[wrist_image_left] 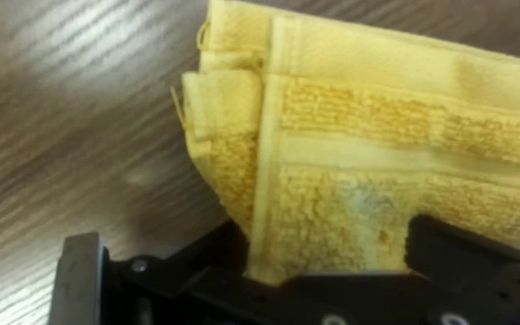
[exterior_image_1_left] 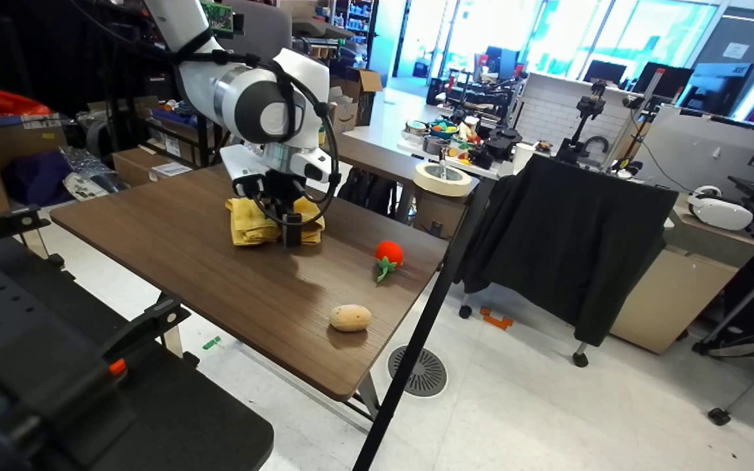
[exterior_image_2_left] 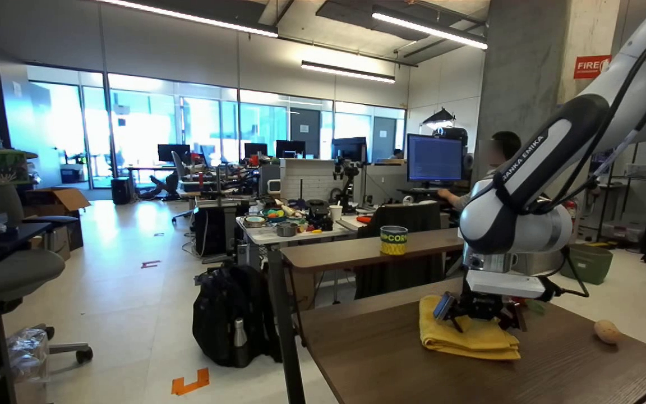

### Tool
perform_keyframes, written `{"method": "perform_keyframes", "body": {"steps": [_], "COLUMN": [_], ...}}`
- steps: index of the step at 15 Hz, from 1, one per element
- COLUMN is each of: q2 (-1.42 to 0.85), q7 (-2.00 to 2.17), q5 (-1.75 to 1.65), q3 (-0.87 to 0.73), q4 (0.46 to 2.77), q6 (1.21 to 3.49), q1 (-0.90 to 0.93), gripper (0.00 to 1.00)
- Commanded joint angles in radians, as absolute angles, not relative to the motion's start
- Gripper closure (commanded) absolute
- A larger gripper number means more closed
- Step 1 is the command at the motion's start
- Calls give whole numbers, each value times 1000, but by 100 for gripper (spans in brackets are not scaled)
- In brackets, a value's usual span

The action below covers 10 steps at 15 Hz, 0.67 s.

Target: Take the red plushie to the right, then put the brown plushie in the corner toward you, and lastly, use the yellow towel to clean the table.

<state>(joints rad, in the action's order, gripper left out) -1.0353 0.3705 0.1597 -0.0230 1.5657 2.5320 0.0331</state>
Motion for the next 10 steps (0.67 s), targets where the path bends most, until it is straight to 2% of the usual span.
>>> {"method": "perform_keyframes", "body": {"steps": [1, 10], "q2": [-924, -755], "q7": [231, 45], "q5": [151, 101], "q3": [37, 166], "q4": [1808, 2245], "q6": [2607, 2708], "q1": [55, 171], "gripper": [0, 0]}}
